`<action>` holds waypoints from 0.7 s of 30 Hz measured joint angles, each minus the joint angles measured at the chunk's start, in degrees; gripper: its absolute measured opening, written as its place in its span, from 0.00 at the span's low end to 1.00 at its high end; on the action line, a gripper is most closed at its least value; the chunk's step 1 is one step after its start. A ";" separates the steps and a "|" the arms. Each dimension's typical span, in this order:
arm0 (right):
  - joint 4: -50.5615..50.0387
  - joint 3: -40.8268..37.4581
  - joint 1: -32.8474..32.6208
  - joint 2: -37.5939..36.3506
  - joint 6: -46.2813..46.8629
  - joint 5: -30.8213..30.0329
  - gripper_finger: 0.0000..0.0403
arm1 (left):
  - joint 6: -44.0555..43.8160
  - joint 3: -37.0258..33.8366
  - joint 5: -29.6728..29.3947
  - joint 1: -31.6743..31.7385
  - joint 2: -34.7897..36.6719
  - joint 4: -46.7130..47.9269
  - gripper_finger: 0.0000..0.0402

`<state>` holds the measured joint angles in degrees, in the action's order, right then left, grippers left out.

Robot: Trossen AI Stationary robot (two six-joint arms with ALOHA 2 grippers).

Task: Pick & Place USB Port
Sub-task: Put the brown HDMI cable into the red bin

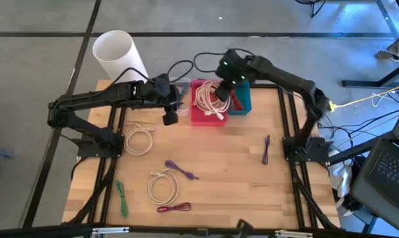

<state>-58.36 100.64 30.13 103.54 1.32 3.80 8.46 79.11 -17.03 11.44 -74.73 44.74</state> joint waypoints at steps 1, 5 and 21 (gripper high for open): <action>-2.39 2.88 0.67 2.63 -1.40 0.08 0.04 | -0.39 0.00 -0.04 -0.01 0.06 -0.01 0.35; -10.33 13.00 2.54 11.91 -5.56 0.06 0.04 | -1.16 0.02 -0.05 -0.02 0.64 -0.09 0.35; -15.88 33.40 4.37 32.09 -13.77 0.32 0.04 | -1.46 0.02 -1.86 -0.02 0.91 0.03 0.35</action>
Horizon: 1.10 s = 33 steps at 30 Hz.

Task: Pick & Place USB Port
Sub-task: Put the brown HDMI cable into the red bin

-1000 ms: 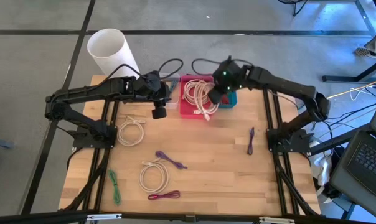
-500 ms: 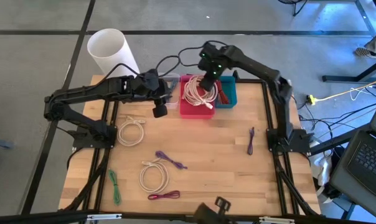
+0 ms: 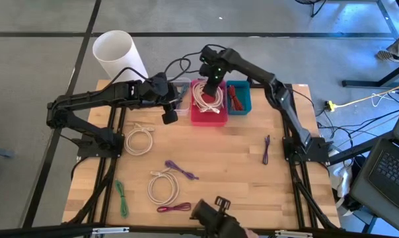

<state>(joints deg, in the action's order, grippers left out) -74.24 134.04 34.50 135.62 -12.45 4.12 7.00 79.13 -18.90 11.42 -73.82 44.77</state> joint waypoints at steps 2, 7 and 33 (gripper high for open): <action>-0.55 -0.12 0.56 1.34 -0.37 -0.85 0.04 | -0.34 0.00 0.01 0.00 0.00 -0.02 0.35; 0.81 -0.20 1.53 3.82 -1.95 -3.01 0.04 | -0.45 0.00 -0.04 0.00 0.00 -0.02 0.35; 2.83 0.89 3.02 6.96 -2.52 -2.10 0.34 | -1.35 0.00 0.08 -0.04 0.02 0.00 0.35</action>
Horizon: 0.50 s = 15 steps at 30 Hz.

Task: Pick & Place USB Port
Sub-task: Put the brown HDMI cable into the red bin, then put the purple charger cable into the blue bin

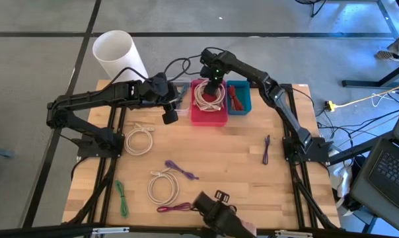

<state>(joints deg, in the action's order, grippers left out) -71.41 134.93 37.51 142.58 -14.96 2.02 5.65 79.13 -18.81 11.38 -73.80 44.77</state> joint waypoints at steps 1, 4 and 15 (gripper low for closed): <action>-0.14 -0.22 -0.02 -0.37 0.52 0.01 0.36 | 0.00 0.00 0.04 -0.02 0.00 -0.02 0.35; -0.52 -0.16 -0.19 -1.86 1.04 0.13 0.40 | 0.02 0.00 0.06 -0.02 0.00 0.00 0.35; -1.10 0.09 -0.65 -9.15 1.59 -0.50 0.42 | 0.26 0.00 0.57 -0.02 0.02 0.01 0.35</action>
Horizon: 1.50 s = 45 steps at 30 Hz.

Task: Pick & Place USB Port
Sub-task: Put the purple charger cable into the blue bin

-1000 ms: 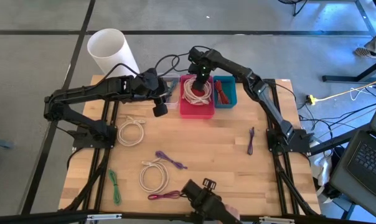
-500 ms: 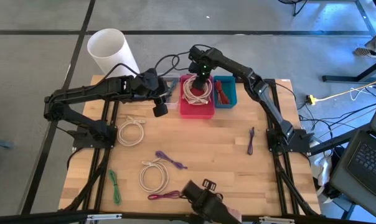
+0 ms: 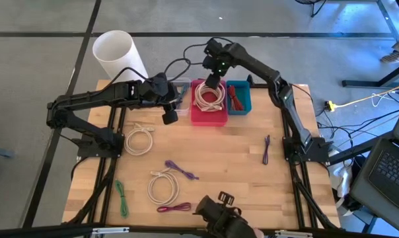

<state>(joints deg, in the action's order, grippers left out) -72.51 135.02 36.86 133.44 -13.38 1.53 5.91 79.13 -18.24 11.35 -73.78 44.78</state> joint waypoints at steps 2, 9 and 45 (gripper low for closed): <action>-2.69 -0.02 -0.18 -0.90 0.63 0.04 0.42 | -0.03 0.00 0.12 0.00 0.00 0.20 0.35; -11.59 -0.02 -1.91 -8.45 2.40 2.83 0.42 | 0.36 0.00 2.05 -0.04 0.29 7.21 0.35; -17.31 -0.55 -9.68 -27.00 7.81 5.57 0.38 | -10.22 -23.08 19.94 -25.85 -5.36 5.76 0.35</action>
<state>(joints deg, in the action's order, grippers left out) -89.82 134.47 27.18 106.43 -5.57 7.09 -4.31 56.05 1.70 -14.49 -79.13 50.54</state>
